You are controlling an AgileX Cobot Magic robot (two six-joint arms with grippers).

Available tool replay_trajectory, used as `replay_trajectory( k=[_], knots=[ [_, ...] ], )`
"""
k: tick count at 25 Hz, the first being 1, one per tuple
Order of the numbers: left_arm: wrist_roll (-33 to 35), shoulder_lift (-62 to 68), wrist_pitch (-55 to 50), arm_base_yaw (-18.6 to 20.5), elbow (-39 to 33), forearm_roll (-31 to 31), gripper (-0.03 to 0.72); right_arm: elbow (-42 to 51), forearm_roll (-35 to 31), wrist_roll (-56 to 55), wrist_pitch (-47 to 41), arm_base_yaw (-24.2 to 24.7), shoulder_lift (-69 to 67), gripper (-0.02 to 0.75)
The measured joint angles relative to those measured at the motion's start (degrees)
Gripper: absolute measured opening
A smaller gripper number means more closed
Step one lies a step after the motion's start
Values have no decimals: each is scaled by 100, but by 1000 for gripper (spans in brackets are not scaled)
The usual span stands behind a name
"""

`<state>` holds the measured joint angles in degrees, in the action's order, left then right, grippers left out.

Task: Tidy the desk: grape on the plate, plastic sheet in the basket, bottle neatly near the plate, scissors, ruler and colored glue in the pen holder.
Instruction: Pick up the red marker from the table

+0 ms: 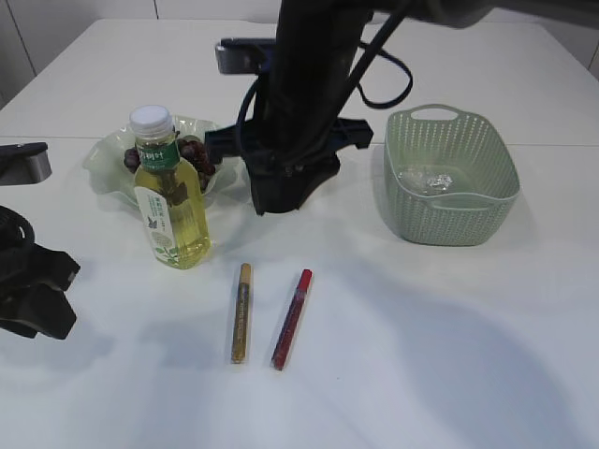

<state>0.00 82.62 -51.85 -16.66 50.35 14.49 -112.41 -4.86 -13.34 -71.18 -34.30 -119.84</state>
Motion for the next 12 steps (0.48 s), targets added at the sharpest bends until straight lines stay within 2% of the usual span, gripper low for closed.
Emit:
replay_trajectory(
  k=[6, 12],
  knots=[
    [0, 0, 74, 0, 0, 0, 239, 693, -10, -911, 0, -28, -304, 357],
    [0, 0, 87, 0, 0, 0, 239, 791, -10, -1389, 54, -28, -669, 357]
  ],
)
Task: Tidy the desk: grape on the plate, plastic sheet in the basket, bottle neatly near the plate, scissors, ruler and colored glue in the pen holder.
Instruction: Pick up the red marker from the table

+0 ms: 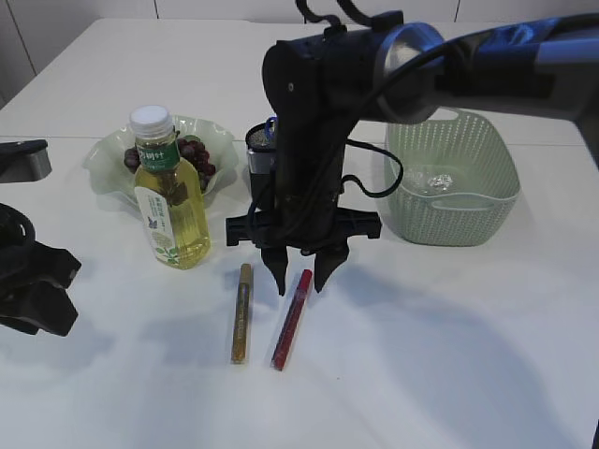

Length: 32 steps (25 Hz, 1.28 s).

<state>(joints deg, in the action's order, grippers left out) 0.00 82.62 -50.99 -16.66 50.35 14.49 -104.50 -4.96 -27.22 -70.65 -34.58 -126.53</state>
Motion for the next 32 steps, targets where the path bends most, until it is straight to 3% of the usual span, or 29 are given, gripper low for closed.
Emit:
replay_trajectory(
  k=[17, 32],
  knots=[
    [0, 0, 0, 0, 0, -10, 239, 4, 8, -1790, 531, 0, -472, 357],
    [0, 0, 13, 0, 0, -20, 239, 4, 274, -1954, 682, 0, -601, 357]
  ],
)
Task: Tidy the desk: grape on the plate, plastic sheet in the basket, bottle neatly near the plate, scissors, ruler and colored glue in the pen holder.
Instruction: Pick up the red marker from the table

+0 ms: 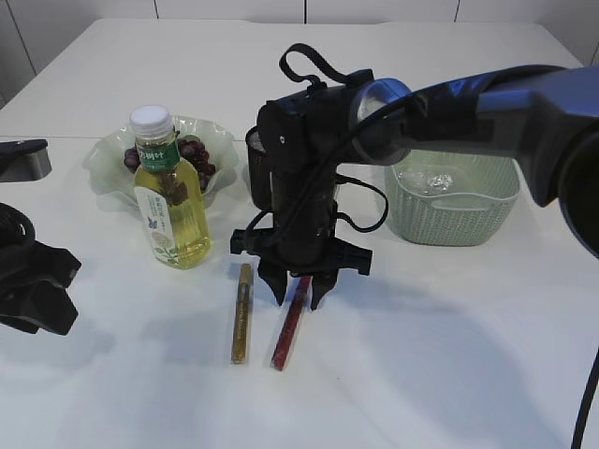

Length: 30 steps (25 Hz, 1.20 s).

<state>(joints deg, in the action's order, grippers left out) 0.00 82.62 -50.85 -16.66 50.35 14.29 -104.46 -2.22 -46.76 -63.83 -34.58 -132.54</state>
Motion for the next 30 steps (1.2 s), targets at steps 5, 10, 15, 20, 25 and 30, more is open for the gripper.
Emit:
replay_trajectory(
  k=[5, 10, 15, 20, 25, 30],
  knots=[
    [0, 0, 0, 0, 0, 0, 239, 0, 0, 0, 0, 0, -103, 357],
    [0, 0, 13, 0, 0, 0, 239, 0, 0, 0, 0, 0, -145, 330],
    [0, 0, 53, 0, 0, 0, 239, 0, -10, 87, 3, 0, -145, 172],
    [0, 0, 57, 0, 0, 0, 239, 0, -31, 282, 12, 0, -145, 133],
    [0, 0, 67, 0, 0, 0, 239, 0, -130, 862, 12, 28, -123, 128],
    [0, 0, 67, 0, 0, 0, 239, 0, -918, 1985, 12, 315, 92, 122]
  ],
)
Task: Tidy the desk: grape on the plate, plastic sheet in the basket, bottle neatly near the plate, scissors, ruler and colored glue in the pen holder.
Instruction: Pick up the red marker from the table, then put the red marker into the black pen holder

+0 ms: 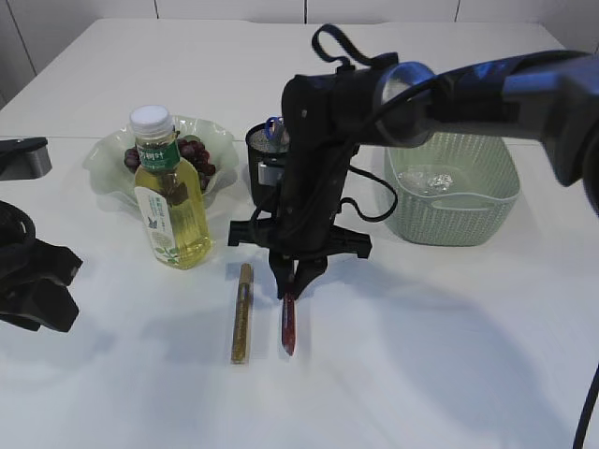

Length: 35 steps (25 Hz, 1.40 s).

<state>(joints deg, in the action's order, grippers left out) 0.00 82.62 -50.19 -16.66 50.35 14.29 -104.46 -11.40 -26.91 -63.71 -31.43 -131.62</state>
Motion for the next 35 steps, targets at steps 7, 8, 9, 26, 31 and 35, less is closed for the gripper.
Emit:
replay_trajectory(
  k=[7, 8, 9, 26, 31, 35],
  knots=[
    [0, 0, 0, 0, 0, 59, 239, 0, -2465, 2213, 128, 833, 497, 122],
    [0, 0, 0, 0, 0, 60, 239, 0, -2925, 2620, 130, 966, 567, 122],
    [0, 0, 0, 0, 0, 60, 239, 0, -3425, 2999, 130, 1069, 599, 121],
    [0, 0, -224, 0, 0, 72, 239, 0, -7033, 8444, 1881, 1601, 656, 120],
    [0, 0, -277, 0, 0, 72, 239, 0, -7221, 9969, 2556, 1605, 656, 120],
    [0, 0, -277, 0, 0, 81, 239, 0, -7881, 11252, 2760, 1605, 656, 120]
  ],
)
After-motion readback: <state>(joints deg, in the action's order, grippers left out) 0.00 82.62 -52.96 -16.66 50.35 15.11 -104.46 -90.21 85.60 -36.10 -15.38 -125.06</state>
